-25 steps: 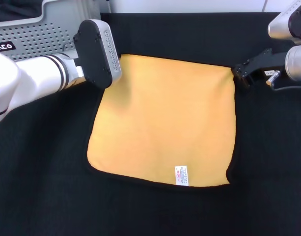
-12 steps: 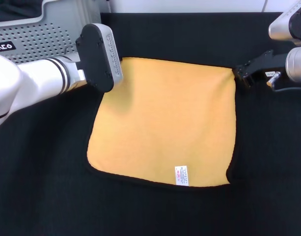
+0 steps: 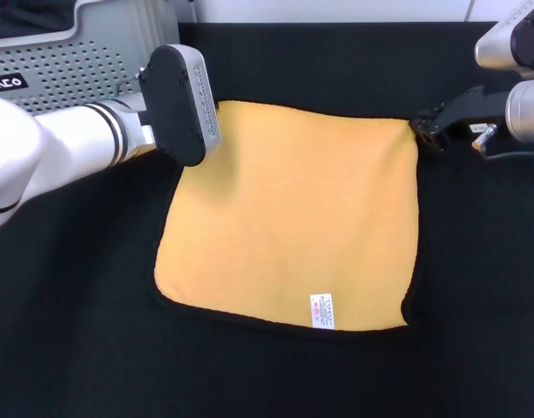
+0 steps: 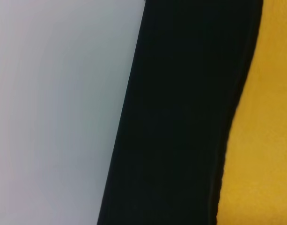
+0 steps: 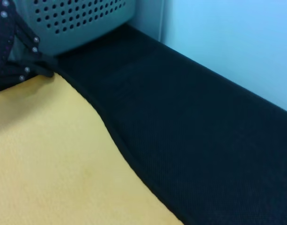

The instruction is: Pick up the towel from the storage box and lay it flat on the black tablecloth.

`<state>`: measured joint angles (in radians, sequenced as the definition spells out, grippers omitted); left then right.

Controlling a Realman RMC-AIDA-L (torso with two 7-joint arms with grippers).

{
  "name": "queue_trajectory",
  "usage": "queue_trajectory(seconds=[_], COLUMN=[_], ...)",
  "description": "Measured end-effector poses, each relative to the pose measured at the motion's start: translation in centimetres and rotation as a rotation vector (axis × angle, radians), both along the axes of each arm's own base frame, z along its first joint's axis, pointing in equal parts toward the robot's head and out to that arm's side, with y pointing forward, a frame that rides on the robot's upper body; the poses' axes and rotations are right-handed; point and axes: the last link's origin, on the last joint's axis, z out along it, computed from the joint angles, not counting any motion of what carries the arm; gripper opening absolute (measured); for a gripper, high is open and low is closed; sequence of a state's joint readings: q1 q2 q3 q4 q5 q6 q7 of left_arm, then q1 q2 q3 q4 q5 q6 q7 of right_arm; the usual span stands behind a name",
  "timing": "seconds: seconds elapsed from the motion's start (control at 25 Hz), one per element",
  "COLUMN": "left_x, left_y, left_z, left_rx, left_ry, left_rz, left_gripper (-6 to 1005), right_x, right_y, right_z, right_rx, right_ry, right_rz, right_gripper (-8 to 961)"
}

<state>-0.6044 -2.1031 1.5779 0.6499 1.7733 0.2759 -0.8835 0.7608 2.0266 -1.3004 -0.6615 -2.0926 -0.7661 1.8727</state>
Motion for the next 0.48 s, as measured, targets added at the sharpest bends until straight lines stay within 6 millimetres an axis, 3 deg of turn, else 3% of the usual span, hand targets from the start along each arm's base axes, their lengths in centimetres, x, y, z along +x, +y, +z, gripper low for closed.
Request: queue_trajectory(seconds=[0.12, 0.32, 0.48], left_x=[0.04, 0.21, 0.23], left_y=[0.03, -0.14, -0.19], left_z=[-0.08, -0.44, -0.52], left_rx=[0.010, 0.004, 0.014], left_ry=[0.017, 0.032, 0.049], left_rz=[-0.008, -0.022, -0.031], left_gripper=[110, 217, 314], right_x=[0.06, 0.05, 0.04], right_y=[0.09, 0.15, 0.12], right_z=[0.03, 0.06, 0.07], right_rx=[0.014, 0.020, 0.018], right_ry=[-0.004, -0.005, -0.005], right_rz=[0.001, 0.003, 0.004], right_gripper=[102, 316, 384])
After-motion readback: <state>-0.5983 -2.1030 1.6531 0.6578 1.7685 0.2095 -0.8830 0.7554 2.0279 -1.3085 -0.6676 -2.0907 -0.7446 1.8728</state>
